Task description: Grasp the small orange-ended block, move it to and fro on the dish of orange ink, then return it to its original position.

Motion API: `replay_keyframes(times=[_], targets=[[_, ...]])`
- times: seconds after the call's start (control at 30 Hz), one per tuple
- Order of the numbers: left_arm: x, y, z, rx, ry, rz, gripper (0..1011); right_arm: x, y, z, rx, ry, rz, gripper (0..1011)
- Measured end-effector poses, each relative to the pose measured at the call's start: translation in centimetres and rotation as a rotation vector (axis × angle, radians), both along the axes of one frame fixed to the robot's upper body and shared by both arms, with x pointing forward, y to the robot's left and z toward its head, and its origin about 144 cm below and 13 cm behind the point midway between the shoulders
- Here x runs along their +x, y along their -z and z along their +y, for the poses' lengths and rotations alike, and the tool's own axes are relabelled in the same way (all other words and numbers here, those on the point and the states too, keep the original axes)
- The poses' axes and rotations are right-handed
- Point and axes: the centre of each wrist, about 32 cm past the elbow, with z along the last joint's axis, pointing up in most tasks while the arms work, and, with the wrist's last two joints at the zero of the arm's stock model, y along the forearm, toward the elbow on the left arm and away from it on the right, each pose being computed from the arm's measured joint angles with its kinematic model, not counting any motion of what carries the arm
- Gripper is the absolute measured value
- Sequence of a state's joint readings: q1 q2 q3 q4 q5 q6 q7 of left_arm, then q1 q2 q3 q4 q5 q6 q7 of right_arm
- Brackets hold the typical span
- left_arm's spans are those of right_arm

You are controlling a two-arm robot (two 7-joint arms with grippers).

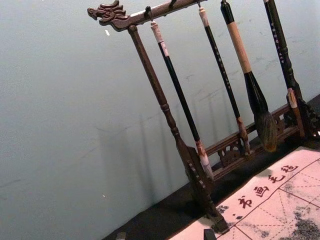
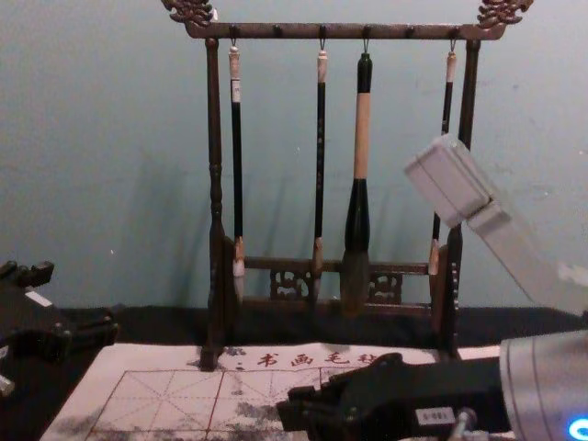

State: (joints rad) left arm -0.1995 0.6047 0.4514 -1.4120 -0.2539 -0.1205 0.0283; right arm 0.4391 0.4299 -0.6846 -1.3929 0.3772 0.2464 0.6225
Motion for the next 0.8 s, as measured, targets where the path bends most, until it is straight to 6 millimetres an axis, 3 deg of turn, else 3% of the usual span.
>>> replay_keyframes(times=[0.8], targets=[[0.0, 0.0, 0.0, 0.0, 0.0, 0.0, 1001, 0.84, -0.27, -0.39, -0.012, 0.054, -0.015, 125]])
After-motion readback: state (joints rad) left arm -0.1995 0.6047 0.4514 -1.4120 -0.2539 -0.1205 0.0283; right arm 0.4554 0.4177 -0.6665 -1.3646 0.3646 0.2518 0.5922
